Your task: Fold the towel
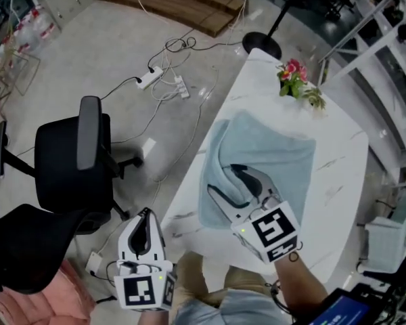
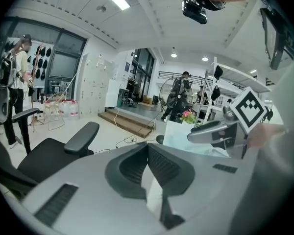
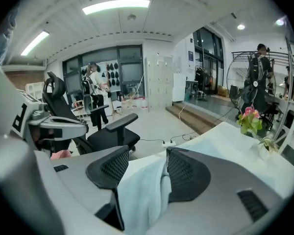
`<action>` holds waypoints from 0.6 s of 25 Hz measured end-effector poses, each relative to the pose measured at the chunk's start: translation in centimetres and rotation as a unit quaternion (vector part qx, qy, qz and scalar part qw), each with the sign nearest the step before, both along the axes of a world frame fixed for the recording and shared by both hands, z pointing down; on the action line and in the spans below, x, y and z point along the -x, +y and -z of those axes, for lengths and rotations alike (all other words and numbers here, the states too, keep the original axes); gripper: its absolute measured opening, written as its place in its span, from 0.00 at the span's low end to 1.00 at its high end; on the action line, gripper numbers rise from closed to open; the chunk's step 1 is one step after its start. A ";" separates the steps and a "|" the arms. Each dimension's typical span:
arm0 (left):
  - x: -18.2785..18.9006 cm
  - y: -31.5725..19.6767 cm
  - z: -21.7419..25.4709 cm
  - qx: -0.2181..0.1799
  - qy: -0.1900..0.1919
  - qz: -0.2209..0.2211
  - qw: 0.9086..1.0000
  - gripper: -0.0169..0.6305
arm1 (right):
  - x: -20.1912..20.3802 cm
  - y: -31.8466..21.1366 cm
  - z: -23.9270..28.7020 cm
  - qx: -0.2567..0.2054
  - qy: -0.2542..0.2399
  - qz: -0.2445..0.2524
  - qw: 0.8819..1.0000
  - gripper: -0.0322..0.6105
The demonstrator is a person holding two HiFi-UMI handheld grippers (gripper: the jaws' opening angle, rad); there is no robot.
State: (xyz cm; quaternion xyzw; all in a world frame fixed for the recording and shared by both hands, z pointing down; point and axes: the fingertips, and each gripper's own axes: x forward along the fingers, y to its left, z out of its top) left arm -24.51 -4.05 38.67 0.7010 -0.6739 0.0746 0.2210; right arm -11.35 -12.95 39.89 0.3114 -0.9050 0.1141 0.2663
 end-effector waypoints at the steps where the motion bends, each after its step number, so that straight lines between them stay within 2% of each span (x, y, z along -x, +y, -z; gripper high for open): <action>1: -0.6 -0.3 0.4 -0.005 -0.001 -0.004 1.000 0.04 | -0.9 0.2 0.5 0.000 -0.002 0.003 1.000 0.45; 6: -3.6 -1.1 0.9 -0.009 -0.002 -0.031 0.999 0.04 | -5.8 2.2 -1.2 0.036 0.031 0.003 0.999 0.38; 10: -5.2 -0.9 0.0 0.003 -0.002 -0.049 0.999 0.04 | -7.0 4.9 -4.1 0.068 0.042 0.005 0.997 0.36; 13: -5.5 -0.6 -0.7 0.012 -0.005 -0.052 0.999 0.04 | -6.9 6.0 -6.2 0.067 0.066 0.013 0.995 0.35; 15: -5.4 -0.6 -1.0 0.015 -0.006 -0.050 0.999 0.04 | -7.0 5.8 -7.4 0.054 0.089 0.005 0.995 0.29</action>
